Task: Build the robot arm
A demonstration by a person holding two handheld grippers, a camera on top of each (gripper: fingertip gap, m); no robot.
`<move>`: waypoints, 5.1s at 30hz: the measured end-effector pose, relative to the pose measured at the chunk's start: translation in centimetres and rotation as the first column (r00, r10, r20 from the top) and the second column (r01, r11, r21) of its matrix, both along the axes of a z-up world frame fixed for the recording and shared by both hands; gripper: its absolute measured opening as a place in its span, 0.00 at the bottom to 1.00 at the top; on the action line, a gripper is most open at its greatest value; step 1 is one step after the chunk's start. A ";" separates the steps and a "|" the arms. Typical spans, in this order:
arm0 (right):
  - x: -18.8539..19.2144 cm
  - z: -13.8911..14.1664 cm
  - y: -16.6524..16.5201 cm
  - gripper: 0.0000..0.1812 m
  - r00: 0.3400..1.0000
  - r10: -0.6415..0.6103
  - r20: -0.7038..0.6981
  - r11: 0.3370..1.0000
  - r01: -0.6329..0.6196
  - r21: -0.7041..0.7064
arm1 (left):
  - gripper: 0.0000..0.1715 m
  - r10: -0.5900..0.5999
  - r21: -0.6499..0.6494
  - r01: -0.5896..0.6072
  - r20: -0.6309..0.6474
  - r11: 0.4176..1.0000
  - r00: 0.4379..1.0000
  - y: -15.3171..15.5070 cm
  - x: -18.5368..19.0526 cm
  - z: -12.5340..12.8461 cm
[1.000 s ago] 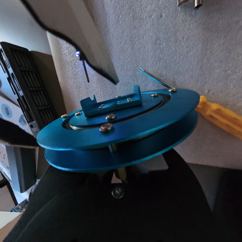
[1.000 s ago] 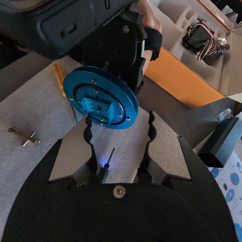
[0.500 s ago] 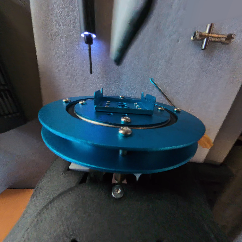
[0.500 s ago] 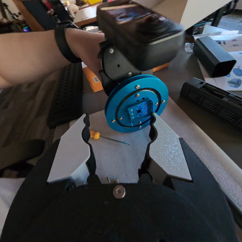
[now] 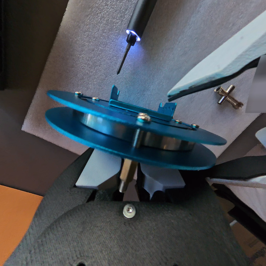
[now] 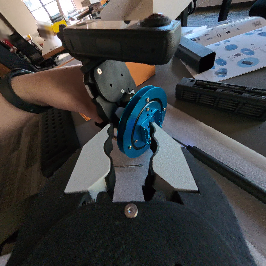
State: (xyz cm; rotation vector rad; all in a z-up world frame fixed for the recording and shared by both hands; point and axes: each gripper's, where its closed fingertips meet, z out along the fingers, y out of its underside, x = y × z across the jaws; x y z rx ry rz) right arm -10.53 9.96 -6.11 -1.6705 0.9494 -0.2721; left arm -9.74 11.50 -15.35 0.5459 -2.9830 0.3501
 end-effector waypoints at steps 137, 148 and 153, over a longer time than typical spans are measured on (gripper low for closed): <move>3.7 -8.8 -10.1 0.18 0.647 0.745 -0.166 0.416 -0.644 -0.642 | 0.03 -0.305 -0.141 0.372 0.354 0.917 0.884 -0.4 -0.3 0.3; 3.3 -9.0 -10.7 0.14 0.634 0.706 -0.315 0.502 -0.762 -0.409 | 0.02 -0.339 -0.117 0.407 0.374 0.906 0.863 -0.3 -0.2 0.3; 2.4 -8.3 -10.8 0.12 0.639 0.718 -0.275 0.505 -0.750 -0.427 | 0.02 -0.337 -0.117 0.406 0.381 0.906 0.861 -0.3 -0.2 0.3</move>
